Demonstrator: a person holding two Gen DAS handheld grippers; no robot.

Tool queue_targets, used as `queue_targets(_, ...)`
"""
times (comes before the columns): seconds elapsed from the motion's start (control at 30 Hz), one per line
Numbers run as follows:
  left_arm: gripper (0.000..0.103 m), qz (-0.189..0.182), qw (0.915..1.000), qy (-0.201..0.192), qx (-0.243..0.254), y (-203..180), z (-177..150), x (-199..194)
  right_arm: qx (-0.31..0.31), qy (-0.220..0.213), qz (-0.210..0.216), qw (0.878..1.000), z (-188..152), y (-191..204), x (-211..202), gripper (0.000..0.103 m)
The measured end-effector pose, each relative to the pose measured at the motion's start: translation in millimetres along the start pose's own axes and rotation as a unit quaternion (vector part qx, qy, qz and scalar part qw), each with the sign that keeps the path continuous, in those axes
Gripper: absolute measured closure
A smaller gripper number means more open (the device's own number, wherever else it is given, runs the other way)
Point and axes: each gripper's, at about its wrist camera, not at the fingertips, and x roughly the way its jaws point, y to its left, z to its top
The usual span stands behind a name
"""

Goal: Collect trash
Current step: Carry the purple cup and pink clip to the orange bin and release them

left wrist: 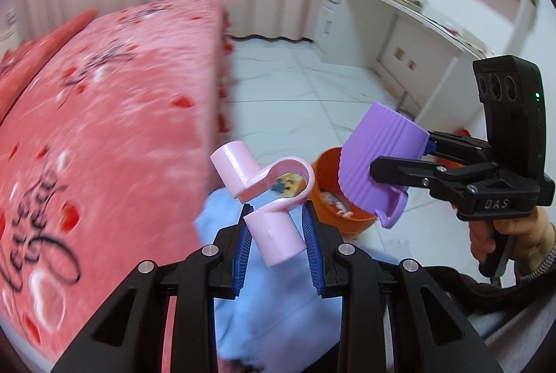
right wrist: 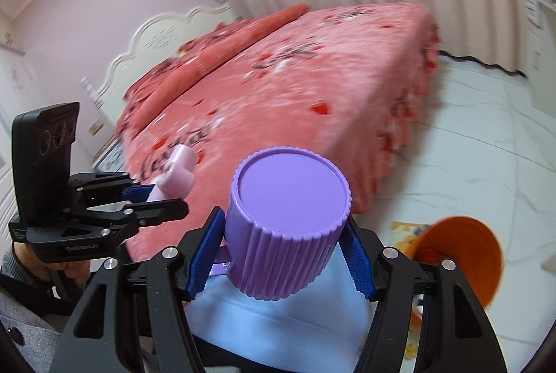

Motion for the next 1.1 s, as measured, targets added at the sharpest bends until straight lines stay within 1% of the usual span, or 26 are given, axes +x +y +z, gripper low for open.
queue_targets(0.13, 0.073, -0.027, 0.9987, 0.011, 0.042, -28, 25, 27, 0.035, -0.022, -0.037, 0.998, -7, -44, -27, 0.038)
queue_targets(0.27, 0.073, -0.05, 0.9948, 0.022, 0.086, -55, 47, 54, 0.073, -0.034, -0.074, 0.994, -17, -87, -48, 0.038)
queue_targets(0.4, 0.073, -0.079, 0.9892, 0.036, 0.118, -81, 67, 86, 0.105, -0.038, -0.101, 0.989, -29, -124, -59, 0.038)
queue_targets(0.57, 0.073, -0.105, 0.9819, 0.062, 0.145, -107, 78, 124, 0.138, -0.034, -0.133, 0.981, -40, -170, -64, 0.038)
queue_targets(0.73, 0.072, -0.123, 0.9749, 0.092, 0.161, -123, 85, 163, 0.166, -0.024, -0.15, 0.974, -52, -205, -61, 0.038)
queue_targets(0.83, 0.072, -0.129, 0.973, 0.111, 0.156, -125, 88, 187, 0.18, -0.012, -0.158, 0.971, -58, -223, -52, 0.038)
queue_targets(1.03, 0.072, -0.131, 0.9688, 0.142, 0.155, -126, 91, 223, 0.193, 0.001, -0.162, 0.968, -64, -236, -41, 0.038)
queue_targets(1.1, 0.072, -0.127, 0.9688, 0.148, 0.153, -125, 92, 232, 0.196, 0.004, -0.163, 0.967, -65, -240, -38, 0.038)
